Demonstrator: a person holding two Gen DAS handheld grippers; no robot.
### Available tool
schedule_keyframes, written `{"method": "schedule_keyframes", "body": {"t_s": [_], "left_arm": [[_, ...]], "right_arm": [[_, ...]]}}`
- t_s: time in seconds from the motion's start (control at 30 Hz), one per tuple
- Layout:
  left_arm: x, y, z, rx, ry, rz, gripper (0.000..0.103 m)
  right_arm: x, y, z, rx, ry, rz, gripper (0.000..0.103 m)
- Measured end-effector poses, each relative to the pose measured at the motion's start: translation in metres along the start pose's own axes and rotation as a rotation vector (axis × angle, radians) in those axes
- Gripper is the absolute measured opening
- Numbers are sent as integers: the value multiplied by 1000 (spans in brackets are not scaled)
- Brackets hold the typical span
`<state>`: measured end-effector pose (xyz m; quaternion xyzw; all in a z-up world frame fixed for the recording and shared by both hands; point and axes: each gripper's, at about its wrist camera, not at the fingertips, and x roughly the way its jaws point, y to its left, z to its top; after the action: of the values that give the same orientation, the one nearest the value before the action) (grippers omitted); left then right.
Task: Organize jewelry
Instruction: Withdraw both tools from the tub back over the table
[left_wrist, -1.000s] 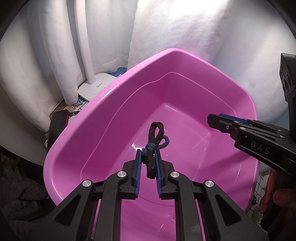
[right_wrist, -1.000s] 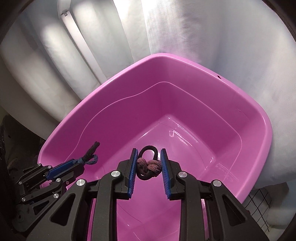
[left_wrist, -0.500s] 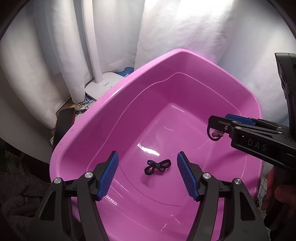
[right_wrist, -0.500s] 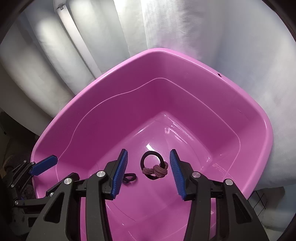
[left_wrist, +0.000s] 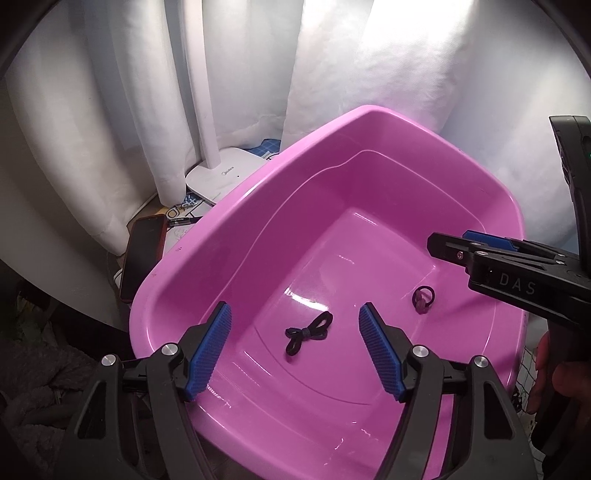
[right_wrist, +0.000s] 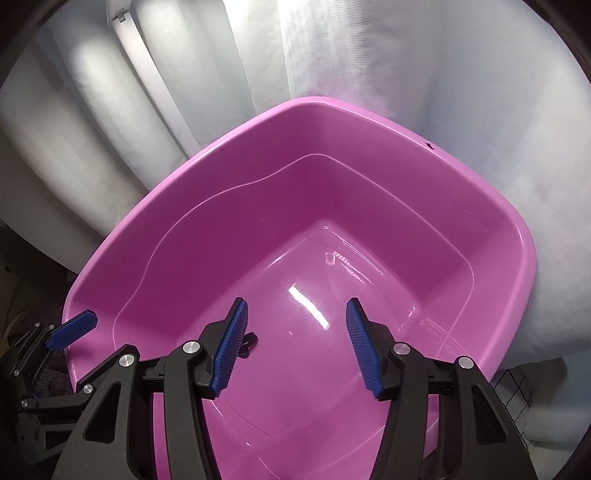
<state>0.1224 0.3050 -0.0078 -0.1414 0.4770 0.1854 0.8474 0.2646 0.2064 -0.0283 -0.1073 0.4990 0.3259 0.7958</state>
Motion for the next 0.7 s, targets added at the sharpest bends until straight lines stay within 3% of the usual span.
{"method": "schedule_keyframes", "body": {"t_s": [0.1,0.2,0.47,0.7], "left_arm": [[-3,2,-1,-2,-2,-1,71],[-8,5,-3,0,-12,0,77],[-28,9,-12,26,-54,23,88],[-45,14,-21,37,-74,19,92]], "right_arm": [[-5,2,-3,-1,-6,-8,54],[-10,2,-5,15,-15,4,63],[-30,5,-17,33,-45,8,68],[-51,5,-32,59,-71,7,68]]}}
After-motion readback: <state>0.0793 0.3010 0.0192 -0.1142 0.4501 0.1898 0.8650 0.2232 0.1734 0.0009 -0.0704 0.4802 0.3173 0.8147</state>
